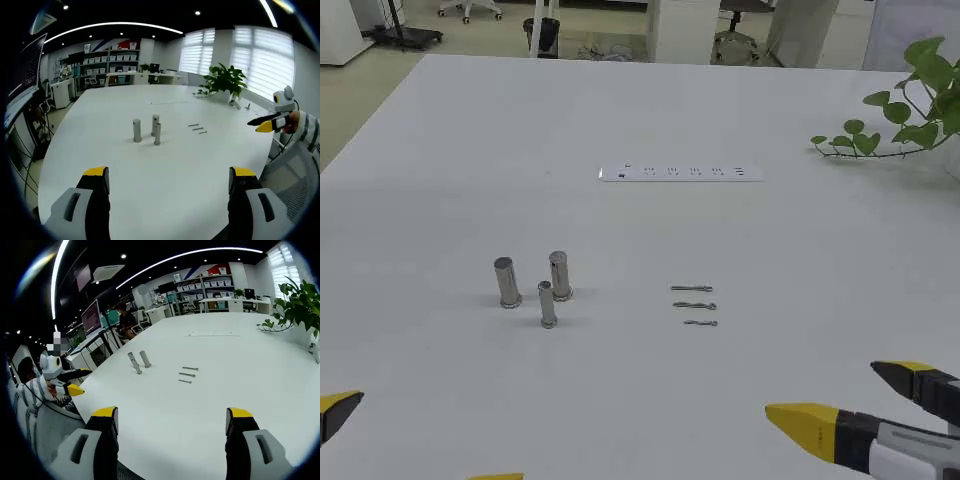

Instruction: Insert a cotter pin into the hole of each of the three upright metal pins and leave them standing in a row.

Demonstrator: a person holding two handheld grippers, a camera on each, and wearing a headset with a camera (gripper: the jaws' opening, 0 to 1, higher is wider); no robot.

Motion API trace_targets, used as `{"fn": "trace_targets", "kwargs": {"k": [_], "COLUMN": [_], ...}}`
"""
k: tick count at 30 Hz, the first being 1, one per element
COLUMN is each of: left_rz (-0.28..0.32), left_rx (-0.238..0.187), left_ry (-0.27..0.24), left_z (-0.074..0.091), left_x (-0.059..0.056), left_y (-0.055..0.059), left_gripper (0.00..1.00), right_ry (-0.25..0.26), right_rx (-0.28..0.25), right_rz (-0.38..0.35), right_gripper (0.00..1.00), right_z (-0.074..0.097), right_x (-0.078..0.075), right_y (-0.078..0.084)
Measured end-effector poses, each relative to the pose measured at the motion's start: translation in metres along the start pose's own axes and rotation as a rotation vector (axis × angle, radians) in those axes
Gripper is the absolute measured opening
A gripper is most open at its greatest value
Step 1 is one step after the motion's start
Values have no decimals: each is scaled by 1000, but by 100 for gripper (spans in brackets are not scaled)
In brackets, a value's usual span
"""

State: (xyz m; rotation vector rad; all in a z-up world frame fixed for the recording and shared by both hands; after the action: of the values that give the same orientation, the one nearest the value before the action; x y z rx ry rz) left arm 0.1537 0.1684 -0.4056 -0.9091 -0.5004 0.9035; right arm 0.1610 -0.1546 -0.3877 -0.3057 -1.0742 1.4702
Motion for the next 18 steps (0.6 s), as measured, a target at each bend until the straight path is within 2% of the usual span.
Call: {"fn": "trace_targets", "kwargs": {"k": [2,5,8,12,18], "left_rz": [11,24,19,49,46], "left_rx": [-22,-29,-23,-22,-8], "left_ry": [-17,-17,-21,-15,-5], "left_z": [1,3,5,7,7], "left_x": [3,3,4,3,1], "left_y": [-2,-2,0,4,7], "left_gripper": [98,98,98,98,98], "right_ry": [0,-4,-7,-16,-25], "right_rx": [0,3,6,-4,-7], "right_rz": [0,6,14,13,18], "right_gripper": [86,86,86,86,86], "right_z": [0,0,-1,-2,-3], "right_x": [0,2,3,7,11], "right_y": [-1,-1,-3,-6,-8]}}
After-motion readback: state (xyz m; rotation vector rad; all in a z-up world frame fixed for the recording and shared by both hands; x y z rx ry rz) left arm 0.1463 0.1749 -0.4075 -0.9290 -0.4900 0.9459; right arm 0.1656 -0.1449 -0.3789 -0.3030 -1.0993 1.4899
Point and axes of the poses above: the centre of the closed fingertips' face, and the gripper's own axes: z roughly backward along the fingers, x roughly to its left, y roughly out of its underside, the point moved 2 cm from there along z, roughly backward along the fingers, and after that the axes turned 11 degrees about -z, right-handed, at the moved point
